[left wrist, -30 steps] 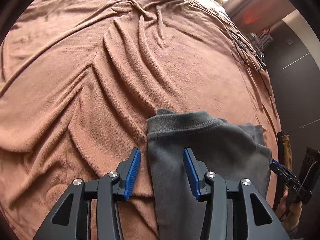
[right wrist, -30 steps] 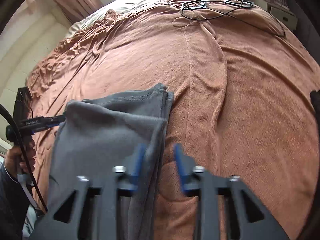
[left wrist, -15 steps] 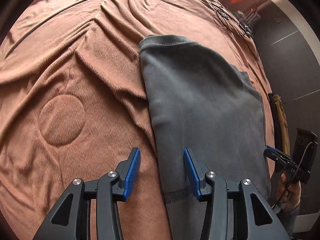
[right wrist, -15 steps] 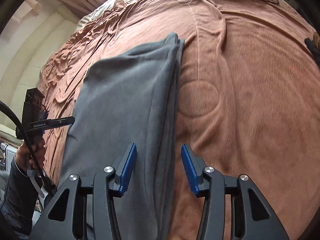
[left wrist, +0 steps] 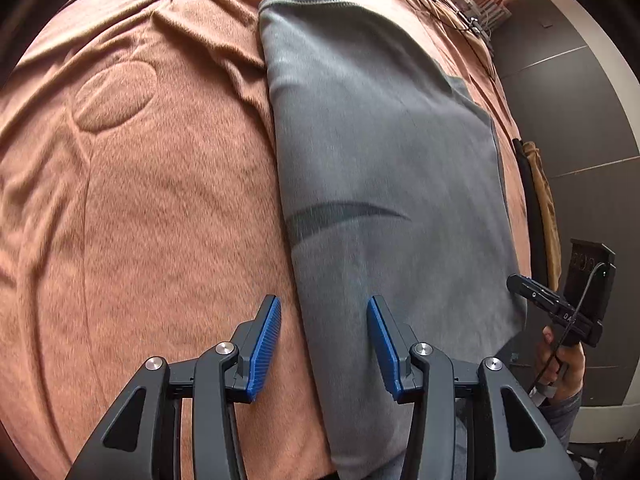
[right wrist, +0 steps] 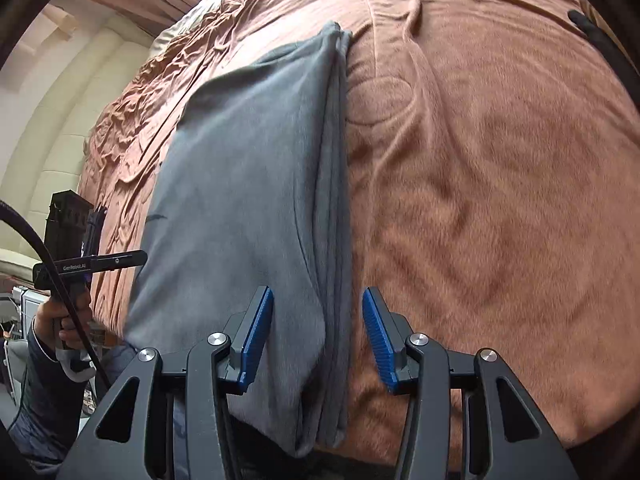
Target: Fold small clothes
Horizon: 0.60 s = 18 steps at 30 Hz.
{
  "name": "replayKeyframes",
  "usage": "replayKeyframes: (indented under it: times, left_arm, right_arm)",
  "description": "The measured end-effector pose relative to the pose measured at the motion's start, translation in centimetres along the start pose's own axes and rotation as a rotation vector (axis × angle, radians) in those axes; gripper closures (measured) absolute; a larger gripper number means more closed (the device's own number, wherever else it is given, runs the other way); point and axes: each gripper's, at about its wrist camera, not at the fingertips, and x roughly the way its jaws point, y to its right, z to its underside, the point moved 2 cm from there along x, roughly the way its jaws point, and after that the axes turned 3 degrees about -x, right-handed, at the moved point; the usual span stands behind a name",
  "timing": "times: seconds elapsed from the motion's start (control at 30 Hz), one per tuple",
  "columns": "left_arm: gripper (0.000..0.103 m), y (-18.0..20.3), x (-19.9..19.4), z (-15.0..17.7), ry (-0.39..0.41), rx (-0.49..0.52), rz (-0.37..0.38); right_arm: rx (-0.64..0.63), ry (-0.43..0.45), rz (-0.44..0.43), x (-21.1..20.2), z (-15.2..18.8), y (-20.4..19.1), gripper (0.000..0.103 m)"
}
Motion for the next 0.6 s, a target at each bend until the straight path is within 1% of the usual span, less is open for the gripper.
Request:
replayKeyframes:
  times: [0.1, 0.13, 0.23, 0.3, 0.4, 0.43, 0.47, 0.5, 0.57, 0.6]
  left_arm:
    - [0.056, 0.1, -0.2, 1.4, -0.015, -0.008, 0.005]
    - [0.056, 0.2, -0.2, 1.7, -0.019, -0.01, 0.009]
    - [0.057, 0.4, -0.3, 3.3, -0.024, -0.004, 0.011]
    - [0.065, 0.5, -0.2, 4.1, -0.032, -0.004, 0.018]
    - [0.072, 1.0, 0.3, 5.2, -0.045, -0.006, 0.028]
    - [0.074, 1.1, 0.4, 5.6, -0.042, -0.002, 0.026]
    - [0.078, 1.1, 0.4, 5.9, -0.035, 0.0, 0.024]
    - [0.085, 1.3, 0.4, 5.9, -0.027, 0.001, 0.025]
    - [0.092, 1.2, 0.1, 6.2, -0.009, 0.007, 0.034]
    - [0.093, 1.3, -0.1, 6.3, -0.002, 0.014, 0.033]
  right_arm:
    - [0.002, -0.008, -0.001, -0.1, 0.8, -0.3, 0.059]
    - [-0.001, -0.011, 0.0, 0.0, 0.9, -0.5, 0.062]
    - [-0.006, -0.018, 0.002, 0.1, 1.5, -0.8, 0.067]
    - [-0.005, -0.014, 0.0, 0.1, 1.7, -0.9, 0.075]
    - [0.004, -0.007, -0.002, 0.2, 2.0, -0.9, 0.079]
    - [0.006, -0.005, -0.004, 0.3, 2.0, -1.0, 0.081]
    - [0.007, -0.004, -0.009, 0.4, 2.1, -1.1, 0.085]
    - [0.004, -0.003, -0.011, 0.5, 2.4, -1.2, 0.087]
    - [-0.001, -0.001, -0.01, 0.6, 2.5, -1.4, 0.089]
    - [0.001, 0.001, -0.012, 0.6, 2.6, -1.5, 0.091]
